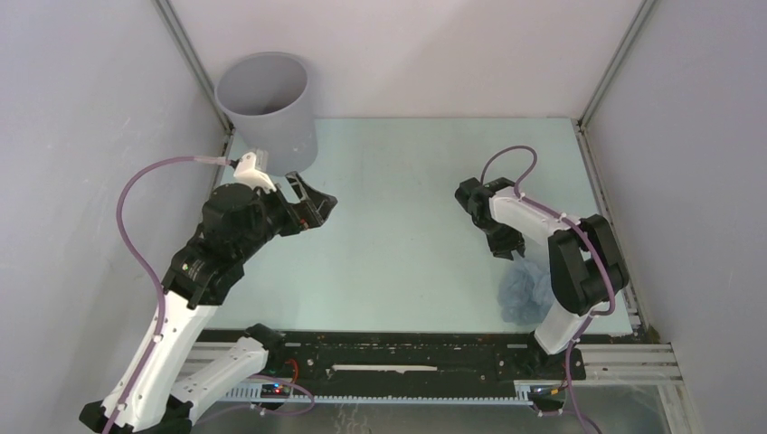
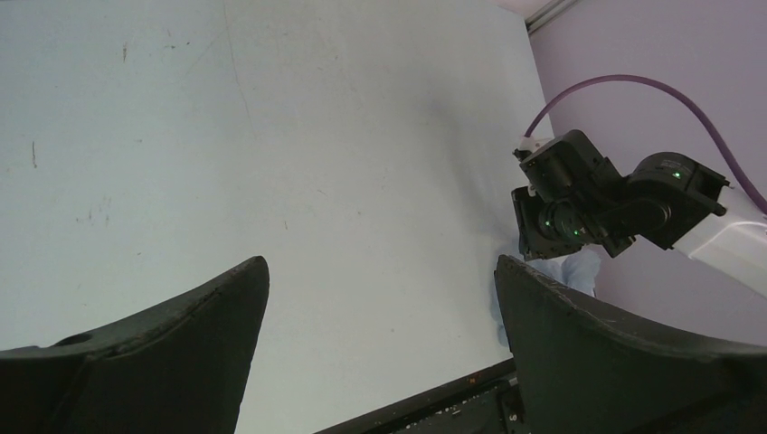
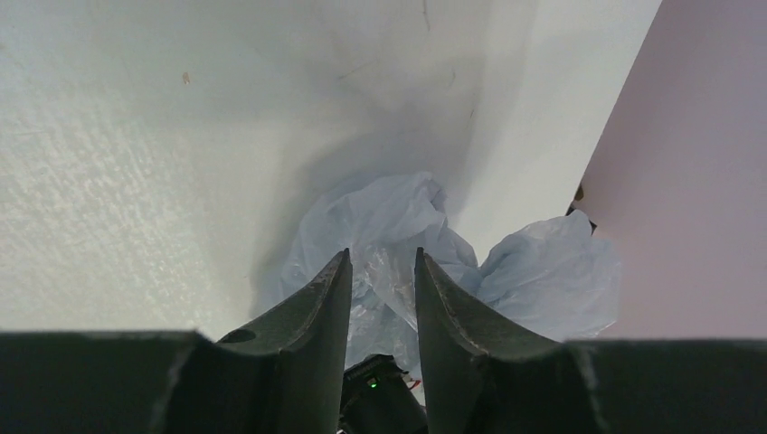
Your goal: Put the trash bags into the trash bin
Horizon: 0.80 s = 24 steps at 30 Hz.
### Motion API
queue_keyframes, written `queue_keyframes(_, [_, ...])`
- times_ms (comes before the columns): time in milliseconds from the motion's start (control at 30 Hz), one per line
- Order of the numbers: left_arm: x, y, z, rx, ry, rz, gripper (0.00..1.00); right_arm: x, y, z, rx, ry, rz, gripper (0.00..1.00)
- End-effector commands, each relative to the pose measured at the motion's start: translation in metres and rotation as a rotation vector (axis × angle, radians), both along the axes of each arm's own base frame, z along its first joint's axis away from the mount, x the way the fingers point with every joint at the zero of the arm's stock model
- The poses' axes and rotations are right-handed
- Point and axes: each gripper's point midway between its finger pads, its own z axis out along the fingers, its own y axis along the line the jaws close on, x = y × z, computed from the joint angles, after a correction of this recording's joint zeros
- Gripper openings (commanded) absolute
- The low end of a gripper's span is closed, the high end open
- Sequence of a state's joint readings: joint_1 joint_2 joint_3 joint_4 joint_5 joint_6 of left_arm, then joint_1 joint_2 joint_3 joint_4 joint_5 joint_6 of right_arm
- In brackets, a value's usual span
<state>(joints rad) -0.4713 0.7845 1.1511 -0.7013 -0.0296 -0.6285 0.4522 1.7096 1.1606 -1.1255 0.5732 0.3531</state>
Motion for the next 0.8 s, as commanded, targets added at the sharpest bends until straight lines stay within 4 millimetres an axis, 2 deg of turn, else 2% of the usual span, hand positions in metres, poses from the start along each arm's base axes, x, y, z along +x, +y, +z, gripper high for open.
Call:
queue_keyframes(0, [0.000,-0.005,-0.004,0.005,0.002,-0.024,1.00,0.014,-0.003,0.017,-0.016,-0.097,0.001,0.39])
queue_keyframes(33, [0.000,-0.005,-0.004,0.004,0.003,-0.025,1.00,0.014,-0.003,0.017,-0.016,-0.099,0.000,0.39])
queue_keyframes(67, [0.000,-0.005,-0.003,0.002,0.002,-0.026,1.00,0.015,-0.003,0.017,-0.016,-0.100,0.000,0.44])
queue_keyframes(133, [-0.001,-0.005,-0.002,0.000,0.000,-0.029,1.00,0.015,-0.004,0.016,-0.018,-0.099,-0.005,0.62])
queue_keyframes(167, [-0.001,-0.005,-0.002,-0.001,0.000,-0.029,1.00,0.014,-0.005,0.015,-0.020,-0.093,-0.010,0.67])
queue_keyframes(300, [-0.004,-0.005,-0.003,-0.012,0.003,-0.026,1.00,0.014,-0.010,0.009,-0.012,-0.070,-0.038,0.68])
queue_keyframes(367, [-0.006,-0.004,-0.004,-0.024,0.009,-0.020,1.00,0.016,-0.010,0.008,0.005,-0.073,-0.043,0.63])
queue_keyframes(433, [-0.011,-0.007,-0.004,-0.046,0.021,-0.037,1.00,0.016,-0.010,0.008,0.023,-0.074,-0.046,0.52])
queue_keyframes(500, [-0.015,-0.007,-0.007,-0.061,0.037,-0.036,1.00,0.019,-0.008,0.011,0.039,-0.086,-0.045,0.36])
queue_keyframes(533, [-0.017,-0.006,-0.010,-0.067,0.049,-0.033,1.00,0.021,-0.004,0.014,0.055,-0.099,-0.041,0.24])
queue_keyframes(567, [-0.019,-0.005,-0.015,-0.072,0.065,-0.026,1.00,0.023,0.004,0.019,0.091,-0.115,-0.031,0.07])
queue_keyframes(600, [-0.021,-0.005,-0.020,-0.080,0.081,-0.021,1.00,0.025,0.016,0.023,0.151,-0.130,-0.009,0.00])
queue_keyframes(667, [-0.026,-0.008,-0.028,-0.100,0.112,-0.035,1.00,0.025,0.048,0.040,0.311,-0.176,0.050,0.00])
queue_keyframes(767, [-0.033,-0.015,-0.039,-0.129,0.158,-0.067,1.00,0.016,0.095,0.083,0.592,-0.273,0.140,0.00])
